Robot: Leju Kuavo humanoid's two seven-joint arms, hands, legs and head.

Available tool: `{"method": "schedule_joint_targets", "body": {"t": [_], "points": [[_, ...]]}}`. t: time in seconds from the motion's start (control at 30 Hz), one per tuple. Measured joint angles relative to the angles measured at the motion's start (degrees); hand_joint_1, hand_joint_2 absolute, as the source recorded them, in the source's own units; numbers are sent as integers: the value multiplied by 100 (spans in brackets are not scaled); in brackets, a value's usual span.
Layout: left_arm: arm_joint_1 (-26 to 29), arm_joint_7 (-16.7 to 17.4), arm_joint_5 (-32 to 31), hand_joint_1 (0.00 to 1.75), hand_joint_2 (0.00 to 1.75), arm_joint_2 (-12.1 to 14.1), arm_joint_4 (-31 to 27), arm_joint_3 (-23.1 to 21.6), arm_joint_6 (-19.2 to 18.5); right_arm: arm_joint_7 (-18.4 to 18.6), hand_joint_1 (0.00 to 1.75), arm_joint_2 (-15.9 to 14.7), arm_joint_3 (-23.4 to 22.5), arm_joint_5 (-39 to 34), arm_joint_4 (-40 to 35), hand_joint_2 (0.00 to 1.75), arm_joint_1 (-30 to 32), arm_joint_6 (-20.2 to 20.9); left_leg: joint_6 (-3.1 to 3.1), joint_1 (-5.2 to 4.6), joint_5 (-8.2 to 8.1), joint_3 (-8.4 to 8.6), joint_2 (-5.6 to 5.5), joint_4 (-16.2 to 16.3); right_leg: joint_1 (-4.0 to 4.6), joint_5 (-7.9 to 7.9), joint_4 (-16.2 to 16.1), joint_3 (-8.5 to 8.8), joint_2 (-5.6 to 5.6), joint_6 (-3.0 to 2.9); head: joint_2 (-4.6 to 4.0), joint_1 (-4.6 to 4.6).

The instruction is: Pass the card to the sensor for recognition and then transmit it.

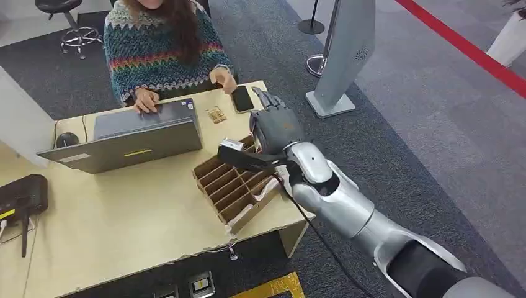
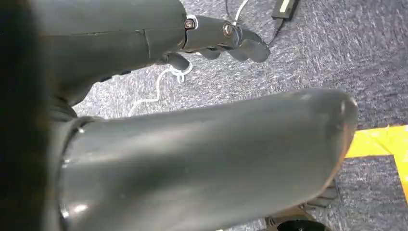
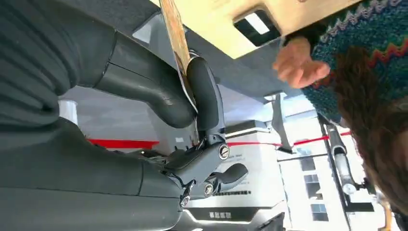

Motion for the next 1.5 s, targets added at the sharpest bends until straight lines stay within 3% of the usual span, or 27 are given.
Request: {"method": "schedule_joint_targets", "body": {"t": [0.27, 0.6, 0.9, 0.93, 0.97, 1.03, 1.33, 1.5], "points": [[-143, 190, -278, 0, 0, 0, 0, -37, -125, -166, 175, 99, 254, -488, 337, 175, -1232, 214, 3, 0, 4, -6, -2, 0, 0, 2, 2, 0, -3, -2, 0, 2], [-257, 317, -468, 0, 0, 4, 0, -142, -158, -304, 175, 535, 822, -927, 1657, 175, -2625, 156, -3, 4, 8, -19, -16, 0, 6, 2, 3, -12, -15, -2, 0, 2], [-243, 343, -472, 0, 0, 4, 0, -142, -107, -514, 175, 855, 1150, -1244, 2961, 175, -2960, -190, -3, 4, 9, -19, -26, 0, 6, 2, 2, -9, -21, -2, 0, 2], [-232, 343, -468, 0, 0, 7, 0, -140, -101, -538, 155, 881, 1176, -1270, 3076, 175, -2956, -241, -4, 4, 9, -19, -26, 0, 6, 2, 2, -10, -21, -2, 0, 4], [-218, 343, -459, 0, 0, 9, 0, -140, -96, -549, 37, 883, 1208, -1285, 3175, 175, -2952, -282, -4, 4, 9, -19, -26, 0, 5, 2, 2, -10, -21, -2, 0, 2], [-195, 343, -455, 0, 0, 11, 2, -140, -85, -588, 0, 896, 1248, -1309, 3353, 175, -2952, -341, -4, 4, 9, -19, -26, 1, 6, 2, 2, -10, -21, -2, 0, 2], [-152, 343, -452, 0, 0, 15, 2, -140, -22, -475, 0, 918, 1329, -1172, 3770, 175, -2953, -684, -5, 4, 10, -15, -22, 2, 6, 2, 2, -15, -11, -2, 0, 2], [-91, 306, -385, 0, 0, 15, 2, -125, 76, -121, 0, 644, 1277, -628, 3585, 175, -2957, -1090, -5, 4, 10, -13, -21, 3, 5, 2, 1, -15, -14, -2, 0, 2]]}}
